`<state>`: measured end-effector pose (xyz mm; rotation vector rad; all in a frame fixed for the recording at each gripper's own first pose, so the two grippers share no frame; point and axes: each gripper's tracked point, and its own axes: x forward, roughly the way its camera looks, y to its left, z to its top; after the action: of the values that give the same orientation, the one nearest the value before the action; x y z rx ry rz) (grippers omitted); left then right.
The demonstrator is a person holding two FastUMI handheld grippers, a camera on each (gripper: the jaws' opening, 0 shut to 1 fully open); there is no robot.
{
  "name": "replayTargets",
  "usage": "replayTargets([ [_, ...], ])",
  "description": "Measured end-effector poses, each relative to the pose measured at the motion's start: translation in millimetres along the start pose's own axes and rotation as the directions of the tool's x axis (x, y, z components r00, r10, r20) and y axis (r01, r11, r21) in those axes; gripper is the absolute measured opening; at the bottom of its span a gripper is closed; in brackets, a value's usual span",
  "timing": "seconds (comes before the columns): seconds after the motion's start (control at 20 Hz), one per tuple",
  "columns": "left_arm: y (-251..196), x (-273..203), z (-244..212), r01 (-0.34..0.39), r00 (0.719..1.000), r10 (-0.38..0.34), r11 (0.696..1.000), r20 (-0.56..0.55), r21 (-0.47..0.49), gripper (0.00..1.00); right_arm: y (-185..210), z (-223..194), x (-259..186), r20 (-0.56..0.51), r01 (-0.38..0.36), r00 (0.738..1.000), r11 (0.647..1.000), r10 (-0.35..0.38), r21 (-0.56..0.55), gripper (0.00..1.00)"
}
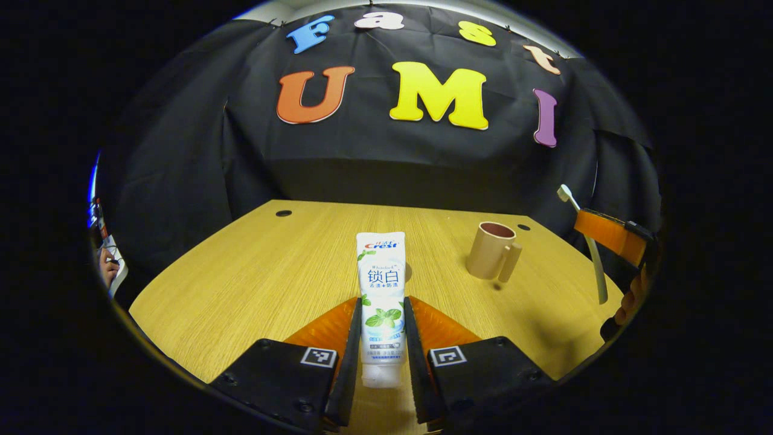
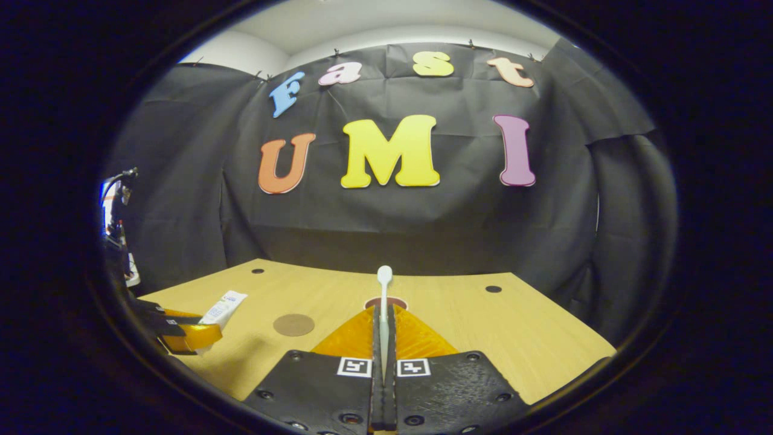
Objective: Put the toothbrush and toothpaste on the desktop into the cup, then pick up the cup and place it on the coaster on the desktop.
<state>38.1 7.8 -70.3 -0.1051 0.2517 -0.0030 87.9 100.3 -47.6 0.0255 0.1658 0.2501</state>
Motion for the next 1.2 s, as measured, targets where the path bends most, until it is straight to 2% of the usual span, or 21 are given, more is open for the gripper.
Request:
replayTargets([
  [0.1,-3,-2,13,0.006,0.999,-0.006,1.0,0.048,0.006,0.42,-1,16,23,0.022,-0.003,1.0,1.0,0.002,0.026,0.0],
  [0.25,-13,-5,28,0.051,0.994,-0.049,0.999,0.095,-0.02,0.42,9,44,66,0.068,-0.061,0.996,0.996,0.057,0.066,0.01],
  [0.3,-14,-5,35,0.058,0.992,-0.055,0.998,0.115,-0.023,0.46,13,52,82,0.078,-0.077,0.994,0.994,0.071,0.08,0.0],
  [0.35,-14,-6,42,0.058,0.989,-0.055,0.998,0.134,-0.016,0.42,12,56,97,0.087,-0.084,0.993,0.992,0.075,0.097,0.04],
  [0.4,-11,-6,46,0.049,0.988,-0.048,0.999,0.149,-0.005,0.42,12,58,112,0.089,-0.085,0.993,0.99,0.075,0.112,0.0],
  [0.6,-2,-2,57,0.038,0.982,-0.036,0.999,0.183,-0.009,0.42,12,47,160,0.066,-0.061,0.996,0.993,0.055,0.1,0.01],
  [0.9,-3,14,45,0.047,0.99,-0.045,0.999,0.132,-0.008,0.42,6,36,183,0.07,-0.019,0.997,1.0,0.018,0.009,0.02],
  [1.2,-15,17,35,0.06,0.993,-0.062,0.998,0.105,0.013,0.42,3,31,189,0.061,-0.02,0.998,1.0,0.019,0.019,0.04],
])
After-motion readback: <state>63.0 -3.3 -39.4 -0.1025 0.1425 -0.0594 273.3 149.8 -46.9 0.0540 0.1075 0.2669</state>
